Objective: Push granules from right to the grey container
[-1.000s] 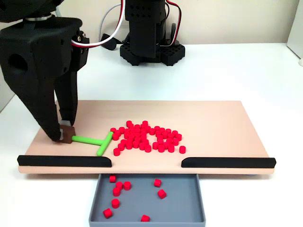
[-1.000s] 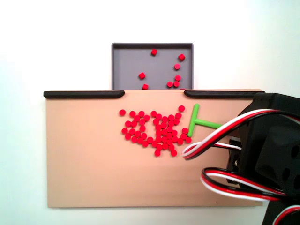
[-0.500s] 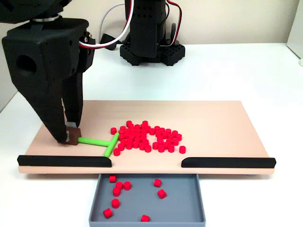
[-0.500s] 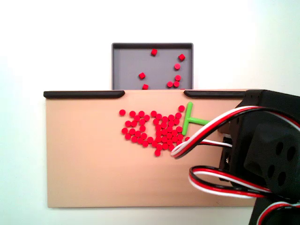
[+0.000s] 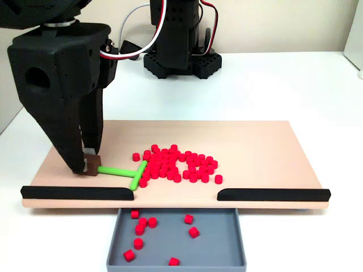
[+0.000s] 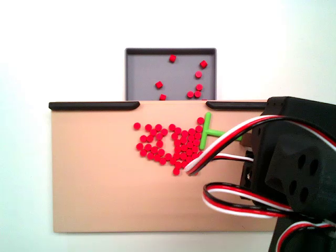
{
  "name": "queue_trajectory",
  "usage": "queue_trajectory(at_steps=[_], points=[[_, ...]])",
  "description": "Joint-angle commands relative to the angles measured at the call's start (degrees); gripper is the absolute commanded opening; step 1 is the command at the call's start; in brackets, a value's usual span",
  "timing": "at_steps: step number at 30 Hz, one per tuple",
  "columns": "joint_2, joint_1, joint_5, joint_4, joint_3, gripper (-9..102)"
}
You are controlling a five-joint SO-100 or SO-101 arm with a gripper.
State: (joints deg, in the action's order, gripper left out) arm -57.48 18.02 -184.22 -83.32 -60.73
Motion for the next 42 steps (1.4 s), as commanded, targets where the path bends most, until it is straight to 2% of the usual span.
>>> queue_trajectory(at_steps=[1, 27, 42], points=[[-0.70, -0.62, -10.11, 0.26, 2.02, 0], [-1.23, -1.49, 6.77, -0.35, 1.93, 0], [-2.29, -2.29, 12.22, -0.44, 1.05, 0]])
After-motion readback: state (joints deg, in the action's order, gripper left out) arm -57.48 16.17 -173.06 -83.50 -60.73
